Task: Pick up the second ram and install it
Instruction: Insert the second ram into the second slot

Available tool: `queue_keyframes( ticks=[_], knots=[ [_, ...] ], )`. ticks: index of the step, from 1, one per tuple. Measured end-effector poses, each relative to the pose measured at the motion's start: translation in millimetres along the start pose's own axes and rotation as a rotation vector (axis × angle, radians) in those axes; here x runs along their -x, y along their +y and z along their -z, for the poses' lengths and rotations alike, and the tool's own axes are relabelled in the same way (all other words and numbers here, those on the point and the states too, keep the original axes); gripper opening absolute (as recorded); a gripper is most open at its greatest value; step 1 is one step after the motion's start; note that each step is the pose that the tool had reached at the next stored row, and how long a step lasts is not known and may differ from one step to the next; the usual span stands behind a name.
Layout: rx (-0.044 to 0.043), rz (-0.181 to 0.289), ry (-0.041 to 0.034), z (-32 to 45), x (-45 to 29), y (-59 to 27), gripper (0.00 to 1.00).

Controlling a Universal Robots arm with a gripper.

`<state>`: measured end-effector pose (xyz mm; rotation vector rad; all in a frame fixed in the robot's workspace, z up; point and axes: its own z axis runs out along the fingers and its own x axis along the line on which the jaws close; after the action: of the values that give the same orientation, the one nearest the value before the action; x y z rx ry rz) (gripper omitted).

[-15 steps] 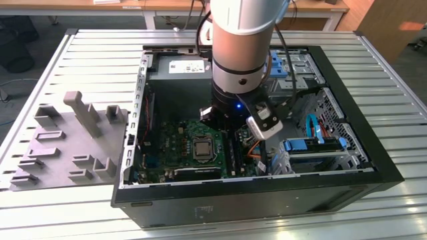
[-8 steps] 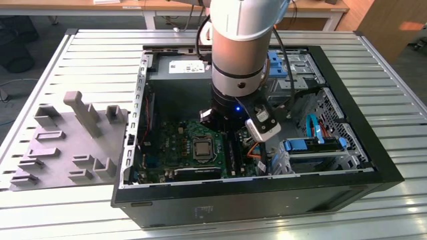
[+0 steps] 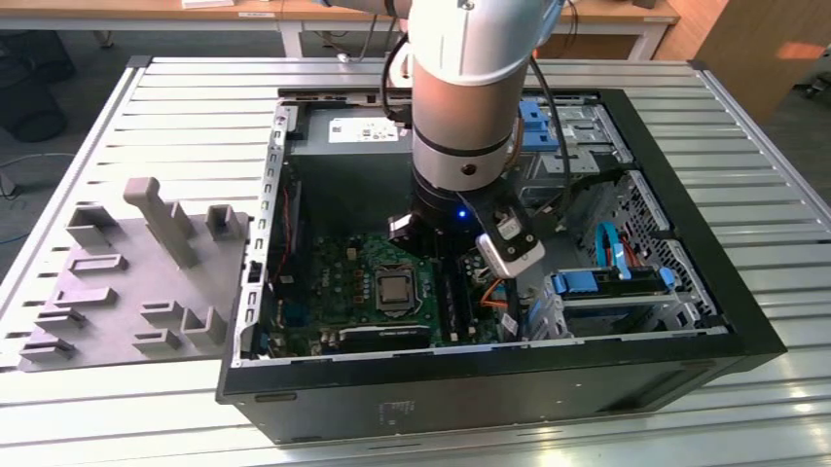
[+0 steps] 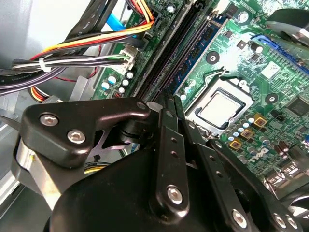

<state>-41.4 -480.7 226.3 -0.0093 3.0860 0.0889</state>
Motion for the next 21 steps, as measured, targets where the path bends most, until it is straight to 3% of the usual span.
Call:
queue_keyframes(
  ticks=[21],
  knots=[
    [0.0029,0.000,-0.0001,-4.1,-0.2,0.3,0.12]
  ],
)
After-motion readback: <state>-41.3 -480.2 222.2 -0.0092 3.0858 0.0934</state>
